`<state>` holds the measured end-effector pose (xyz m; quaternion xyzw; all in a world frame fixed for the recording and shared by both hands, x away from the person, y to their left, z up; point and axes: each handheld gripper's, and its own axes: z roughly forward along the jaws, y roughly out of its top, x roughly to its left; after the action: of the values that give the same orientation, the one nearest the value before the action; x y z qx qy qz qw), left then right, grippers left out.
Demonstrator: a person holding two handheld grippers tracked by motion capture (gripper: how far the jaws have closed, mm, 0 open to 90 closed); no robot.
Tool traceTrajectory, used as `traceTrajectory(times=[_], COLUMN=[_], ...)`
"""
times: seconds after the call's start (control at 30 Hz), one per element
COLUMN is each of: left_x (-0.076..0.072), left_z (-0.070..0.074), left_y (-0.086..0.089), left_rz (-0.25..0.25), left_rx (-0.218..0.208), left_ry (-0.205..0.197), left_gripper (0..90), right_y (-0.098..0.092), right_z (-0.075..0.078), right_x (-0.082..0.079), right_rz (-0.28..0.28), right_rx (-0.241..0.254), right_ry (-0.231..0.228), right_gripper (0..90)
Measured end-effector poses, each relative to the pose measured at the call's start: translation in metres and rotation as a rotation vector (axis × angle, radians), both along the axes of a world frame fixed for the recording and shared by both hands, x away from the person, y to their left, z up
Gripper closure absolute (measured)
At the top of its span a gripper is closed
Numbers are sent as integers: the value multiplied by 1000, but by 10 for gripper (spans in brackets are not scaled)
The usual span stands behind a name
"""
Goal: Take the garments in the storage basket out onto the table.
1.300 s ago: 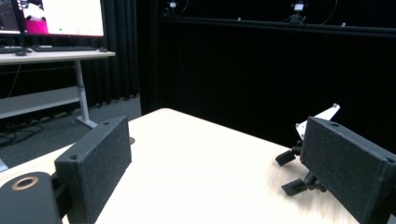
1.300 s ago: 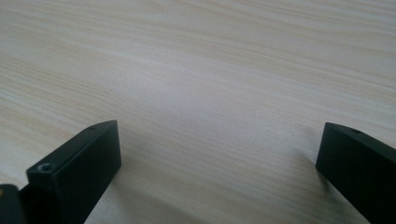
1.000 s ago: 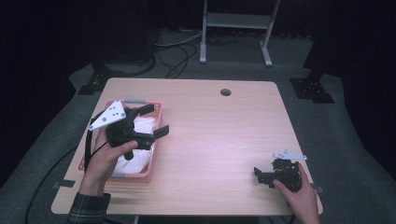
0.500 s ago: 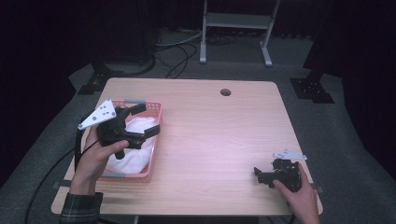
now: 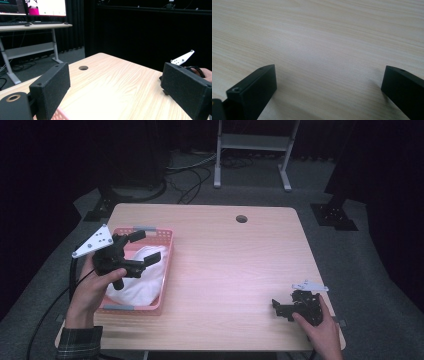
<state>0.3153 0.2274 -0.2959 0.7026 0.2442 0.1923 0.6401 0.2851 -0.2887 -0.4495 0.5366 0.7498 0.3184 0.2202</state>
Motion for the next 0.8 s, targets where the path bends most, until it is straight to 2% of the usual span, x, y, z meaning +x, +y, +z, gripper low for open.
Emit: traceTrajectory(times=[0.8], left_x=[-3], left_z=[-1], left_y=[36], left_rz=[61], left_rx=[20], left_ry=[-9], left_gripper=[82], right_y=[0], right_z=[0], right_x=[0], right_rz=[0], right_rx=[0], right_ry=[0], right_gripper=[0])
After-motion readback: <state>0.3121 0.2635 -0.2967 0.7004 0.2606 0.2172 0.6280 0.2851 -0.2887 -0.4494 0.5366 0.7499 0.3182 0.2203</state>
